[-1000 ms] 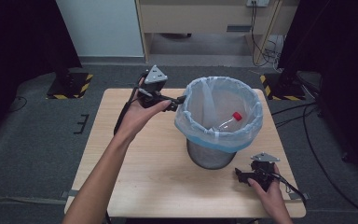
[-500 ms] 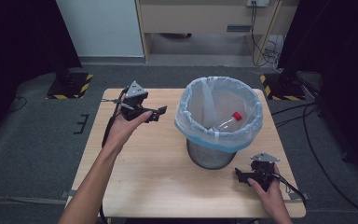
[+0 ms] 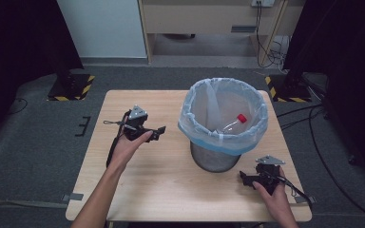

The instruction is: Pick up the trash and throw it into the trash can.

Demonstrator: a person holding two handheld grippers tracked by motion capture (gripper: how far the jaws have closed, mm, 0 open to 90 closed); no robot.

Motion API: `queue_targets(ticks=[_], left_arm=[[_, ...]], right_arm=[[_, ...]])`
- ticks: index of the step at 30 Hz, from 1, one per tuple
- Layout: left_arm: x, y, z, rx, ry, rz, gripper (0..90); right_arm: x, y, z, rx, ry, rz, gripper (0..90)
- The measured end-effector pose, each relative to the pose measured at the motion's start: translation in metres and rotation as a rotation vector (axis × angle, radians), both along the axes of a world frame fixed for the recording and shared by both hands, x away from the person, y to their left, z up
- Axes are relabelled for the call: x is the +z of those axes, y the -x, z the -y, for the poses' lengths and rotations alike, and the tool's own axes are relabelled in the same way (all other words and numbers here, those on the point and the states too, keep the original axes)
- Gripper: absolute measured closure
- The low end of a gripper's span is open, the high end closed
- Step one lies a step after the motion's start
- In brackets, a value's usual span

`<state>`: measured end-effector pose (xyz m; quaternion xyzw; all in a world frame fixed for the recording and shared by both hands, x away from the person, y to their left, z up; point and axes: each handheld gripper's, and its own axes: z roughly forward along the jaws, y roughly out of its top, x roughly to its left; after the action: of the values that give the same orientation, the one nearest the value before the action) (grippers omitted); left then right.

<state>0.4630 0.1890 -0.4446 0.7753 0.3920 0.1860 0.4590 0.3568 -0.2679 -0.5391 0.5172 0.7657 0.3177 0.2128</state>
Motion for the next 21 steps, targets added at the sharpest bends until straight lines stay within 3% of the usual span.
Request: queue_targets(ticks=[6,12,21], left_arm=[[-0.024,0.003,-0.004,0.017,0.004,-0.043,4.3],[-0.04,0.005,-0.011,0.045,0.003,-0.071,4.4],[-0.058,0.005,-0.031,0.115,-0.052,-0.116,4.5]], right_arm=[[0.0,0.0,0.0,0.0,0.0,0.0,0.4],[0.0,0.0,0.0,-0.002,0.0,0.0,0.4],[0.0,0.0,0.0,-0.002,0.0,0.0,0.4]])
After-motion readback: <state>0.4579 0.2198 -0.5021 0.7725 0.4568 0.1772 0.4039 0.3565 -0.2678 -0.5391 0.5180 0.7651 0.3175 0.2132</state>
